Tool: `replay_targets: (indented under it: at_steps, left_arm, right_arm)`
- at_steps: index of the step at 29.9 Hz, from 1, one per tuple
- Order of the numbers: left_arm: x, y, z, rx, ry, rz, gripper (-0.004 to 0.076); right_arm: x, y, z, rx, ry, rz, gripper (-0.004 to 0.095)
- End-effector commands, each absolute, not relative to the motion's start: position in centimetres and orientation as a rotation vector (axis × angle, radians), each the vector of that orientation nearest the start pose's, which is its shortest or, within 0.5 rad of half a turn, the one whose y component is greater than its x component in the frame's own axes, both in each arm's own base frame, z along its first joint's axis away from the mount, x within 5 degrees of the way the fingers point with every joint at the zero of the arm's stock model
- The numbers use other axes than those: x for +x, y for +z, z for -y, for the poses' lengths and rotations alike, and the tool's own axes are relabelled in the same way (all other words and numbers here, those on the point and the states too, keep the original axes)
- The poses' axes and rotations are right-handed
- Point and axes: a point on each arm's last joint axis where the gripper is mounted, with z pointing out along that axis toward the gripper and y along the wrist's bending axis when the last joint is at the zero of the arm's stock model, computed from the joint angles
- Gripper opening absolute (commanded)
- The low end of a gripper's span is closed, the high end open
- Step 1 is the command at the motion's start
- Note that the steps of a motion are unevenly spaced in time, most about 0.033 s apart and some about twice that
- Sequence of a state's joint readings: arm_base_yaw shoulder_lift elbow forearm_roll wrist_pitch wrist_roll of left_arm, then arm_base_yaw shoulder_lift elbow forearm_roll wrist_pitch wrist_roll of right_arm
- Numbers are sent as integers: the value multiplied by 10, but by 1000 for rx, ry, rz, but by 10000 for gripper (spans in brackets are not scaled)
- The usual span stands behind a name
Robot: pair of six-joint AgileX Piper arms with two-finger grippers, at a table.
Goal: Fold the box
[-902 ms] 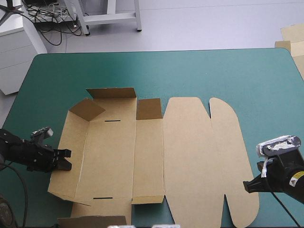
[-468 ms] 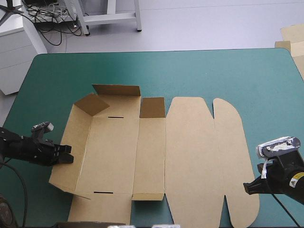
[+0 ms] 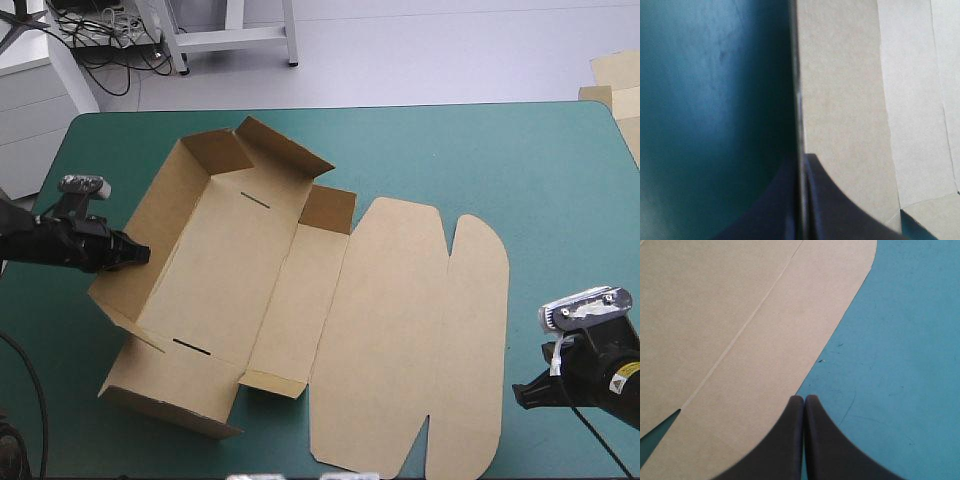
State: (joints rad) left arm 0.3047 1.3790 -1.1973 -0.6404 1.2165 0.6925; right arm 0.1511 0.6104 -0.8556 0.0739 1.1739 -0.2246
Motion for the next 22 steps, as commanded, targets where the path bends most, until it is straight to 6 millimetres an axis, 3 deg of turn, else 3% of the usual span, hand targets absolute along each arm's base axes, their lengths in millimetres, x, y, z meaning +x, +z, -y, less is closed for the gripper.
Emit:
replay_targets:
  at_steps: [1,6,10,18,22]
  left_arm:
    - [262,383,-2,496,-526,-2455,-8]
    - [272,420,31,737,-334,-2369,-8]
    - [286,426,56,904,-205,-2339,3]
    - [312,393,115,1245,58,-2338,7]
    - [319,381,153,1408,273,-2197,7]
  right_arm:
    - [84,363,-19,-430,51,-2269,-20]
    - [86,366,-19,-422,51,-2238,-20]
    - [86,367,-19,-421,51,-2232,-20]
    - [86,367,-19,-421,51,-2233,-20]
    - [86,367,-19,-419,50,-2224,-20]
